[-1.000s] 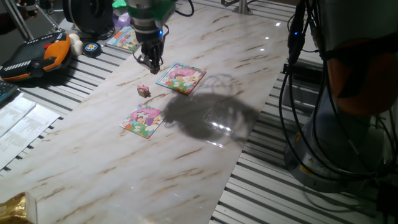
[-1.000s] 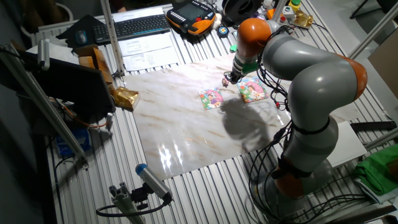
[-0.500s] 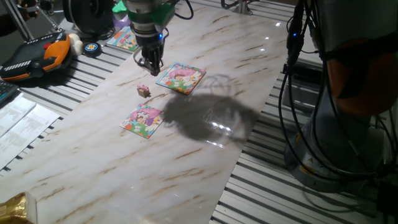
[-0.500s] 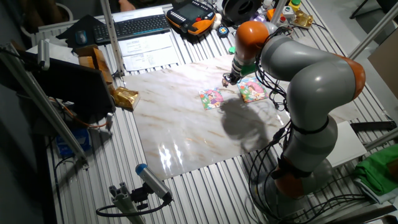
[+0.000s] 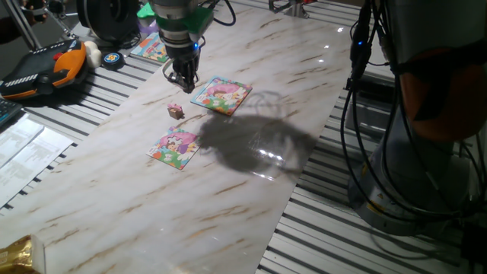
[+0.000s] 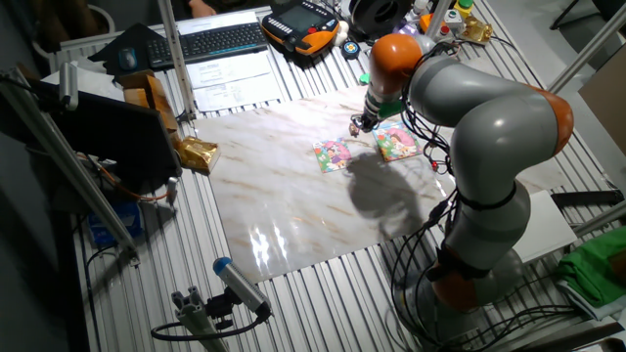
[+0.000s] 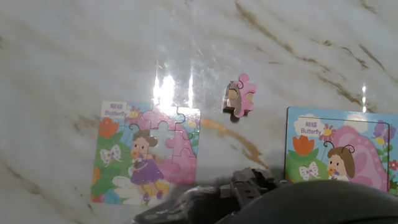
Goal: Assemble one piece of a puzzle
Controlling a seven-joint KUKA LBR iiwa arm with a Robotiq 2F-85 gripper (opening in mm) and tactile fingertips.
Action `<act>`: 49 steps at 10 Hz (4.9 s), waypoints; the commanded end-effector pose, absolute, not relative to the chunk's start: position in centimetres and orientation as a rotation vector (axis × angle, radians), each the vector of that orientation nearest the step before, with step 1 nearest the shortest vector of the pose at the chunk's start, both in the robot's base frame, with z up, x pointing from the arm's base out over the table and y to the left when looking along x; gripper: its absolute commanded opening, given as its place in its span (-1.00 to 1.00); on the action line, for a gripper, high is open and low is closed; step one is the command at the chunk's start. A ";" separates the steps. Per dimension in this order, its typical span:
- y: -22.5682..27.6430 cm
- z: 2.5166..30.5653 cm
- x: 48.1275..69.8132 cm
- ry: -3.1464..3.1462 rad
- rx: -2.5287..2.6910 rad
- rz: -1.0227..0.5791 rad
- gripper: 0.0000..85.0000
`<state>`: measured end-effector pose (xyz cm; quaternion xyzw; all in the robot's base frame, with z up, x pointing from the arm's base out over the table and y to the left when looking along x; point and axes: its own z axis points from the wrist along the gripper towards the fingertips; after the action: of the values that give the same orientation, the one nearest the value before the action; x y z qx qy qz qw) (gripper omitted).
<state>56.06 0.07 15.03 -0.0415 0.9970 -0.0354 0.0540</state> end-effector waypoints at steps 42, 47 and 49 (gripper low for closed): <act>-0.4 6.9 61.7 3.021 0.135 -0.008 0.29; -0.7 5.6 61.9 3.014 0.156 -0.001 0.28; -0.7 5.2 62.0 3.017 0.161 0.006 0.27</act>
<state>62.09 -0.73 5.07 0.0534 0.9967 0.0019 0.0610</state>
